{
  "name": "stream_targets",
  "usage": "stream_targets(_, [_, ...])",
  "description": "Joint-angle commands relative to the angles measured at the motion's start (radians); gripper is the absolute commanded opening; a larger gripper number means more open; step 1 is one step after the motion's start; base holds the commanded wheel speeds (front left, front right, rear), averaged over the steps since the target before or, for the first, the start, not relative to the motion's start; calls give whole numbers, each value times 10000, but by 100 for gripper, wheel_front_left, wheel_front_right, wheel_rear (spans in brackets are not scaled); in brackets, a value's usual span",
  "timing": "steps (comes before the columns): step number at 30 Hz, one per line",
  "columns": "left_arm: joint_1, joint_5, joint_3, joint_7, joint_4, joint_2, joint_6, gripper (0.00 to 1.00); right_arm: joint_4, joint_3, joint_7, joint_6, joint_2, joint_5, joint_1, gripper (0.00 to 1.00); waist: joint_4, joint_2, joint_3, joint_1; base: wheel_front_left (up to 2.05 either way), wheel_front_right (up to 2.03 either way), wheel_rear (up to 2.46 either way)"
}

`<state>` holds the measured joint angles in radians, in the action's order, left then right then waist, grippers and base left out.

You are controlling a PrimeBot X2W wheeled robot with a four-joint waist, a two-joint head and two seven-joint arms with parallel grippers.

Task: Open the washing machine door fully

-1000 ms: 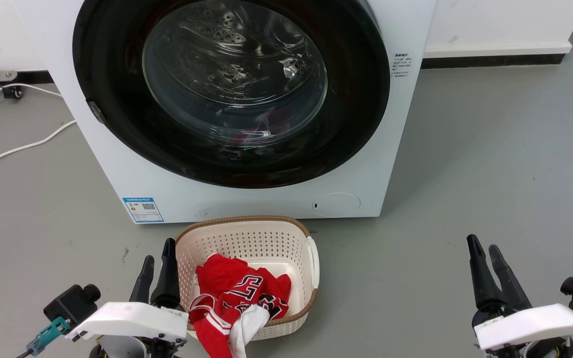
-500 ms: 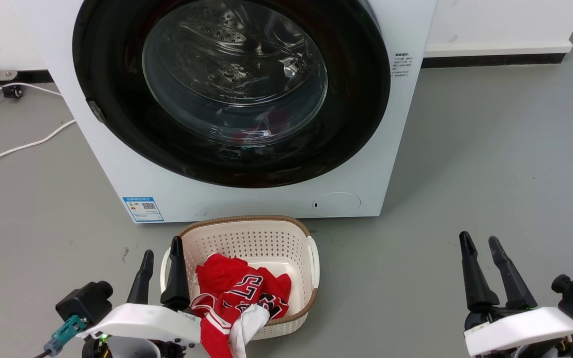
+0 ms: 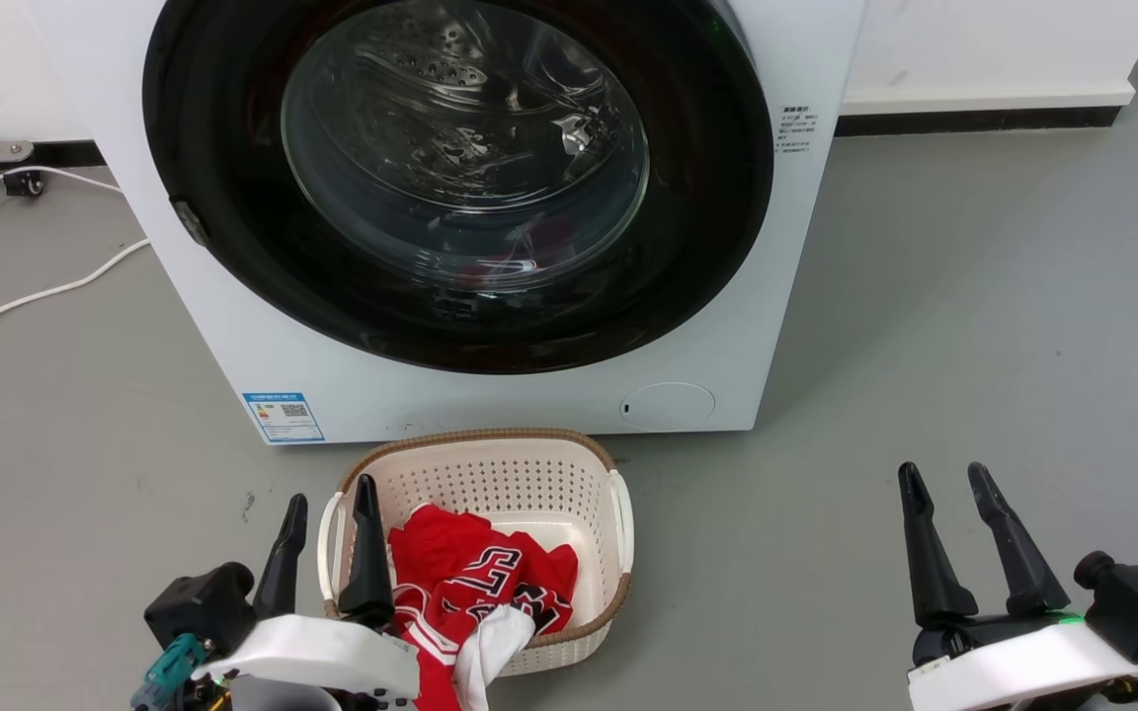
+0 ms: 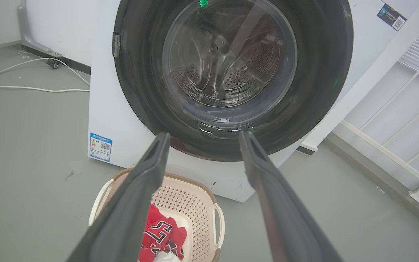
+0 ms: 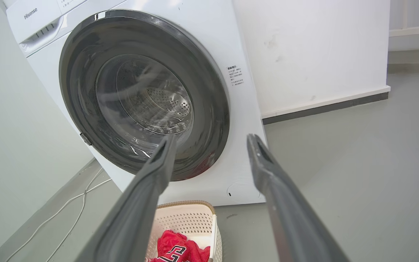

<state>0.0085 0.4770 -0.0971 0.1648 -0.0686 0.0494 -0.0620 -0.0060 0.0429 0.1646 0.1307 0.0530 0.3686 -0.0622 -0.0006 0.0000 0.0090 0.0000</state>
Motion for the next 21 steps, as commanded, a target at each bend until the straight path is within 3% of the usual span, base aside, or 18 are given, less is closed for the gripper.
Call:
stream_targets(1, [-5, -253, -49, 94, 119, 22, -49, 100, -185, 26, 81, 0, -14, -273, -23, 100, 0, 0, 0, 0, 0, 0, 0])
stream_targets(21, [183, -2070, -359, 529, 180, 18, -335, 100, -500, 16, 523, -1, -27, -1991, -368, 100, 35, 0, -9, 0, 0, 0, 0])
